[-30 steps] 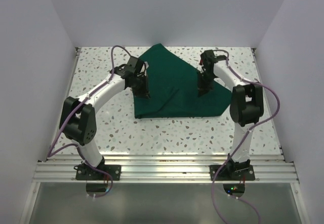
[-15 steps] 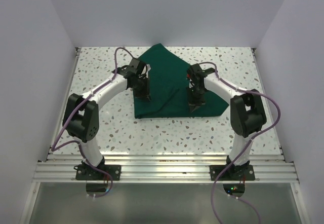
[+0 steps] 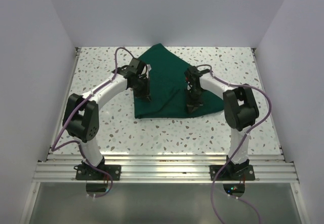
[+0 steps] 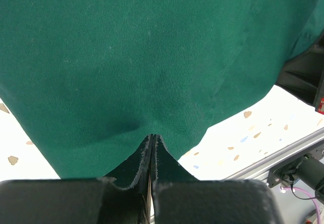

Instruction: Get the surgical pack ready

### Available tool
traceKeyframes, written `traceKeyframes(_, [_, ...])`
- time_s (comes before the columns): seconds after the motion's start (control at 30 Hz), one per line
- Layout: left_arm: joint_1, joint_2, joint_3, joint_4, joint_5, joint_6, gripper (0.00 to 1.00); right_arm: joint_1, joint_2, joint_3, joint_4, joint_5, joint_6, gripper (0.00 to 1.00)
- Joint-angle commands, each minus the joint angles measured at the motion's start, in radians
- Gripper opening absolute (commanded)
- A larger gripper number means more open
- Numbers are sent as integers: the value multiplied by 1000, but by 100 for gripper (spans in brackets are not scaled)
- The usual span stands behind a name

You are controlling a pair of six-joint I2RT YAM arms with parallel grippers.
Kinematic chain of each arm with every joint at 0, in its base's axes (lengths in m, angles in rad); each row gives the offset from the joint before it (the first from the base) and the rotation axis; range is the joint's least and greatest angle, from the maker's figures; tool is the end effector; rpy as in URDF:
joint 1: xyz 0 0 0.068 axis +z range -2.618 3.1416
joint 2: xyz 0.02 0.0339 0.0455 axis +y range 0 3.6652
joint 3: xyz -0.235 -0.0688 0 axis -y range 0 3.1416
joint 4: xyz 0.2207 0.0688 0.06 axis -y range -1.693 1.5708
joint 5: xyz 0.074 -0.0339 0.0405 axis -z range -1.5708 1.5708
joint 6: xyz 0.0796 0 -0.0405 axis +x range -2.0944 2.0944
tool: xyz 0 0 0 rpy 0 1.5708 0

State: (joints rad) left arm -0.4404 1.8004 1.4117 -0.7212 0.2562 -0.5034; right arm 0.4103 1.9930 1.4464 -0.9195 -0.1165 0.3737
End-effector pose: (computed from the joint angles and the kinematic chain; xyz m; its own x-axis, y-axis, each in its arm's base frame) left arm 0.3239 -0.1750 0.1790 -0.9578 -0.0645 -0.2801 0.0597 0.9086 -0.4134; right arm 0.3191 0.1489 0.1122 -0.9977 -0.0386 -0.0551 -0.0463 0.9882 0.1458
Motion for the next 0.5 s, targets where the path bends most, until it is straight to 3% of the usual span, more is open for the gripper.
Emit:
traceKeyframes(0.0, [3,-4,36,3,15,28,1,-1,12,64,-5,26,-4,0])
traceKeyframes(0.47, [3,11,33,11,26,23,0,-16,-85,17,-53,98,-39,0])
